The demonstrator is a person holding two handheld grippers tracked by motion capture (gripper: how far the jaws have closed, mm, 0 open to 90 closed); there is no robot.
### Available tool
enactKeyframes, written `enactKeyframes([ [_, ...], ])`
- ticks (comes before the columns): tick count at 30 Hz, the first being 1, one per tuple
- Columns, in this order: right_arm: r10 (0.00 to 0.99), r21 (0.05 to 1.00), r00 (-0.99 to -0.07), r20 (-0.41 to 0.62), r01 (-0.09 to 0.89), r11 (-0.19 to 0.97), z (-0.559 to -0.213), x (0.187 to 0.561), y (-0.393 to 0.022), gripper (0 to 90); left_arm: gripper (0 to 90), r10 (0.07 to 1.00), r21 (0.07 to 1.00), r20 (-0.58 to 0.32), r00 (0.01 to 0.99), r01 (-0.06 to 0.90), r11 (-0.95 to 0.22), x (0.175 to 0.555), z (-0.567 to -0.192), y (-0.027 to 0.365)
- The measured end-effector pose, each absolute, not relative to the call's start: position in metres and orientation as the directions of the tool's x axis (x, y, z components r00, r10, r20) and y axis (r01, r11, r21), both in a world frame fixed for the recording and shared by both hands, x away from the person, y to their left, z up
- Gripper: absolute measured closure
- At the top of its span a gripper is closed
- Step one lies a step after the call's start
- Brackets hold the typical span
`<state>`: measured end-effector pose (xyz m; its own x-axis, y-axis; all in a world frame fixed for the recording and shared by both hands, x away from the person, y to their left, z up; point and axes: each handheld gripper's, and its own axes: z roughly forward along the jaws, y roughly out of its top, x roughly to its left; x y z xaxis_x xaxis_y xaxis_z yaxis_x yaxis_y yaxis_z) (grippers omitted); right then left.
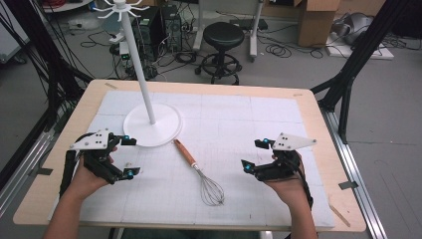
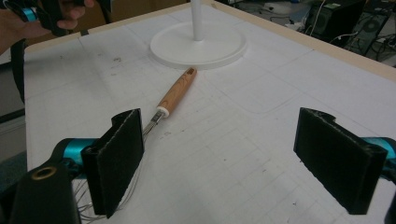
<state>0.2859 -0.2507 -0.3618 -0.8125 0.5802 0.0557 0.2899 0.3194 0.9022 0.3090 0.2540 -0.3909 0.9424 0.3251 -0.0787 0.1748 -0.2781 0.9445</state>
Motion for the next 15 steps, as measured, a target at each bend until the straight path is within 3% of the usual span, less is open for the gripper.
enactKeyframes([
  [15, 0.576, 0.900, -0.814, 0.072, 0.302, 0.315, -0.3655, 0.2880, -0.2509, 15.0, 1.7, 0.337, 0.950, -0.078, 0.938, 0.172, -0.260, 0.3094, -0.3882, 0.2590],
])
